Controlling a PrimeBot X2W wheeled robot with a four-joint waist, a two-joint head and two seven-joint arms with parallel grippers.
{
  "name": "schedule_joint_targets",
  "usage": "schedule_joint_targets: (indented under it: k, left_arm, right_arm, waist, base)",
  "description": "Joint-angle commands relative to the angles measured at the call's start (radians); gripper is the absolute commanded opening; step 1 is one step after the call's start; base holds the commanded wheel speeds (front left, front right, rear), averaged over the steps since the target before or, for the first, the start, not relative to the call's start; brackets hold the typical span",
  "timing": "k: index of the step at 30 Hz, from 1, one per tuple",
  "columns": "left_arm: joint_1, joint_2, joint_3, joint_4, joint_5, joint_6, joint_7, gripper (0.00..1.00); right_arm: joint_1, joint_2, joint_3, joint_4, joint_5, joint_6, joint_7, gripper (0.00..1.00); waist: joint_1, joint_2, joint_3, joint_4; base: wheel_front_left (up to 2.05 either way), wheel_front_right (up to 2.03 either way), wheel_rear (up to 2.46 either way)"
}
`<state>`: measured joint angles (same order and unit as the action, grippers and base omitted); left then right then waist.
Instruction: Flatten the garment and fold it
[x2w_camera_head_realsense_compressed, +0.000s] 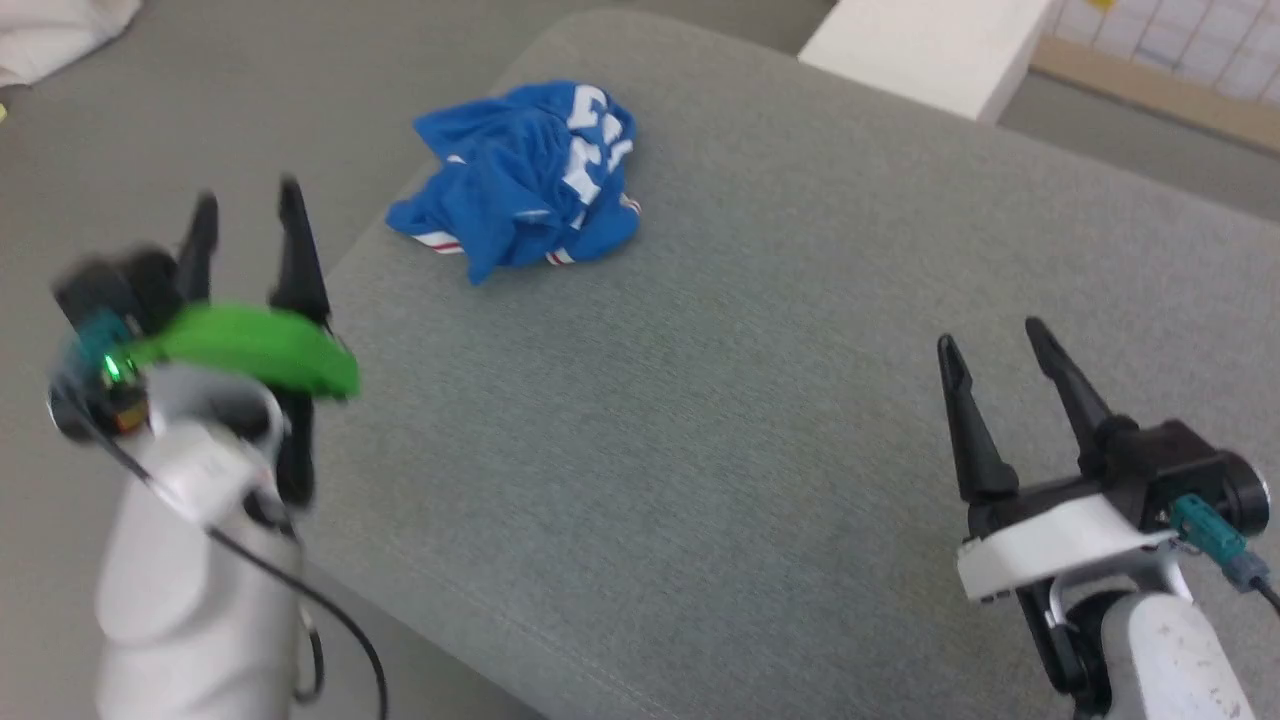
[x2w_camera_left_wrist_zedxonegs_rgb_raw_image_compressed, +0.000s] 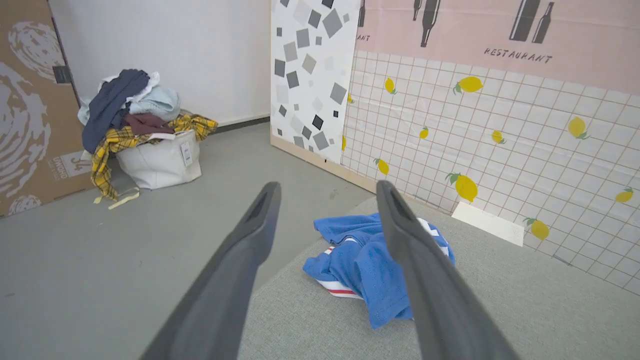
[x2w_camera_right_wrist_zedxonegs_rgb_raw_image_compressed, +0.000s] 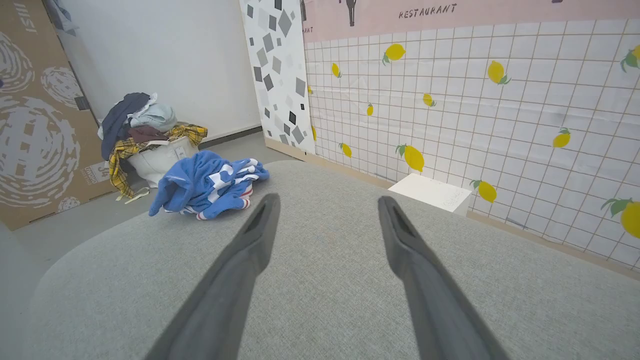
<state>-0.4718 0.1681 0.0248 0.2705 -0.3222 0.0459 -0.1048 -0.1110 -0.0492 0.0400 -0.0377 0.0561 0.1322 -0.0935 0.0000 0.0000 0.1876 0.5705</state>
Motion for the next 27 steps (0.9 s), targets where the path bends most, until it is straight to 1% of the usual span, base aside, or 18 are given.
schedule_joint_targets:
  k: [1,6,10,12,14,17,21,24,27]
  left_arm:
    - [-0.063,0.015,0.015,0.031,-0.033,-0.009,0.032,1.00]
    - [-0.255,0.081,0.067,0.145,-0.127,-0.057,0.159,1.00]
    - [-0.355,0.156,0.086,0.222,-0.178,-0.092,0.300,1.00]
    - [-0.383,0.190,0.100,0.244,-0.199,-0.096,0.360,1.00]
    - [-0.400,0.210,0.120,0.261,-0.235,-0.097,0.426,1.00]
    - [-0.412,0.232,0.148,0.278,-0.285,-0.084,0.532,1.00]
    - [-0.392,0.246,0.164,0.279,-0.337,-0.048,0.696,1.00]
    - [-0.356,0.252,0.163,0.261,-0.346,-0.002,0.788,1.00]
    - [-0.305,0.258,0.154,0.243,-0.333,0.041,0.846,1.00]
  right_arm:
    - [-0.029,-0.001,0.003,-0.015,-0.013,-0.002,0.007,1.00]
    - [-0.081,-0.001,0.009,-0.044,-0.033,-0.002,0.015,1.00]
    - [-0.106,-0.001,-0.004,-0.064,-0.038,-0.002,0.005,1.00]
    - [-0.111,-0.001,-0.012,-0.072,-0.040,-0.002,0.000,1.00]
    - [-0.110,-0.001,-0.019,-0.080,-0.042,-0.002,-0.006,1.00]
    - [-0.105,-0.001,-0.025,-0.092,-0.041,-0.002,-0.011,1.00]
    - [-0.109,-0.001,-0.024,-0.096,-0.033,-0.002,-0.021,1.00]
    - [-0.114,-0.001,-0.019,-0.087,-0.022,-0.002,-0.031,1.00]
    - [-0.114,-0.001,-0.010,-0.068,-0.011,-0.002,-0.044,1.00]
  waist:
    - [0.0000,0.0000,0.187,-0.149]
    - [0.0000,0.0000,0.301,-0.247]
    - [0.0000,0.0000,0.376,-0.320]
    - [0.0000,0.0000,0.404,-0.347]
    - [0.0000,0.0000,0.426,-0.368]
    - [0.0000,0.0000,0.452,-0.390]
    - [0.0000,0.0000,0.467,-0.410]
    - [0.0000,0.0000,0.462,-0.418]
    - [0.0000,0.0000,0.439,-0.425]
  base:
    - [0.00,0.00,0.00]
    - [0.00,0.00,0.00]
    - [0.00,0.00,0.00]
    - [0.00,0.00,0.00]
    - [0.00,0.00,0.00]
    - [0.00,0.00,0.00]
    - [0.00,0.00,0.00]
    - [0.00,0.00,0.00]
    - [0.00,0.00,0.00]
